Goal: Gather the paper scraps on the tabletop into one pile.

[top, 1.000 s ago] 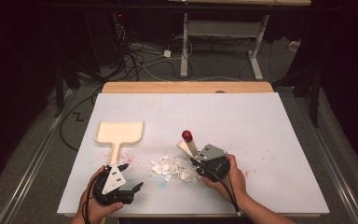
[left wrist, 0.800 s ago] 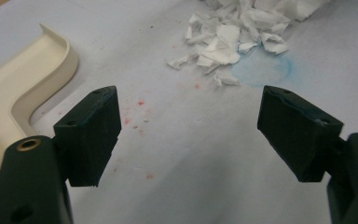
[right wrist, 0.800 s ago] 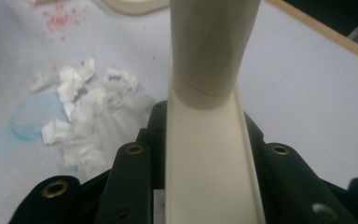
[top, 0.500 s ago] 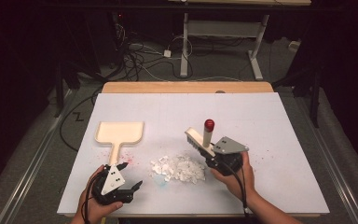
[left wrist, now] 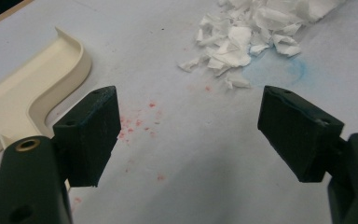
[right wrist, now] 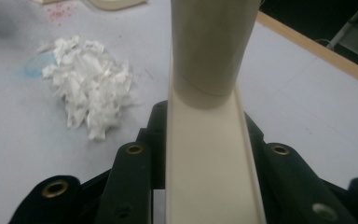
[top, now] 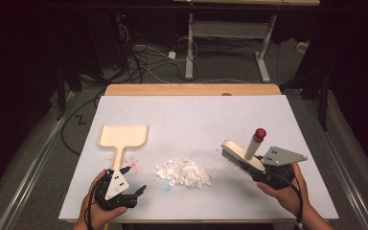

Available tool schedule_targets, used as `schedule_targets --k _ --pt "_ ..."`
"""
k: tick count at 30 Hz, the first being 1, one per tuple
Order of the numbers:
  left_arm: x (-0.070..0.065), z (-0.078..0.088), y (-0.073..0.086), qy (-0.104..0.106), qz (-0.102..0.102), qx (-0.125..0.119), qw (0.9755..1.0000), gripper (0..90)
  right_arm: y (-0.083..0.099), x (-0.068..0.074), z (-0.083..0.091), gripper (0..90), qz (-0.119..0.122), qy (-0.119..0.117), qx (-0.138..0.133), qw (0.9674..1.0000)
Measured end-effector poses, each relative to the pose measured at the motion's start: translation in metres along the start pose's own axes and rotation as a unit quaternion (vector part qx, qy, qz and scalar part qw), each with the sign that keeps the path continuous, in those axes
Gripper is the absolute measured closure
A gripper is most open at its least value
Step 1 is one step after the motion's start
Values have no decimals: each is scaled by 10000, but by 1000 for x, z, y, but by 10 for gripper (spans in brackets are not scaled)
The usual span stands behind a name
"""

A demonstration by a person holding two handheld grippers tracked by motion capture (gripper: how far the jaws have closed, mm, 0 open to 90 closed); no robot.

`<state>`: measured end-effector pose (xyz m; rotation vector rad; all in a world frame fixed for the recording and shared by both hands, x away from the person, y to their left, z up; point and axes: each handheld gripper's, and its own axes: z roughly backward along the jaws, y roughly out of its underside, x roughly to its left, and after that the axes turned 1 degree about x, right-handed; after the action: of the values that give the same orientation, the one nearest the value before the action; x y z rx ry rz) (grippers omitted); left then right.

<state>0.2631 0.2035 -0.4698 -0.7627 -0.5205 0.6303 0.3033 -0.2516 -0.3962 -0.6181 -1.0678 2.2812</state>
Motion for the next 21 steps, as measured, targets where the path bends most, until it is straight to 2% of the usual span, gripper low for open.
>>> schedule_targets --k 1,4,6,7,9,10,13,16,19,20,21 --pt "0 0 -1 -1 -10 -1 10000 204 0 0 0 684 0 0 0 10000" --pt "-2 0 -2 -8 -27 -3 10000 204 10 4 8 684 112 -329 197 9992" --pt "-3 0 -3 -11 -44 6 10000 204 11 6 8 684 154 -383 223 9989" --pt "-3 0 -3 -12 -46 9 10000 204 14 9 8 685 203 -513 314 9980" --pt "-2 -1 -2 -6 -42 5 10000 204 15 11 6 684 233 -595 311 9975" --pt "-2 -1 -2 -6 -34 7 10000 204 15 16 1 685 300 -668 400 9965" --pt "-1 -1 -2 6 -20 21 10000 204 14 20 -6 684 320 -687 419 9962" --pt "1 0 -1 4 9 7 10000 204 10 32 -23 684 345 -847 523 9944" --pt "1 1 -1 -11 14 -25 10000 204 1 44 -34 685 427 -1006 491 9928" --pt "1 1 -1 -11 14 -25 10000 204 1 44 -34 685 427 -1006 491 9928" --pt "2 1 -1 -8 15 -31 10000 204 -6 51 -42 685 463 -1155 444 9912"
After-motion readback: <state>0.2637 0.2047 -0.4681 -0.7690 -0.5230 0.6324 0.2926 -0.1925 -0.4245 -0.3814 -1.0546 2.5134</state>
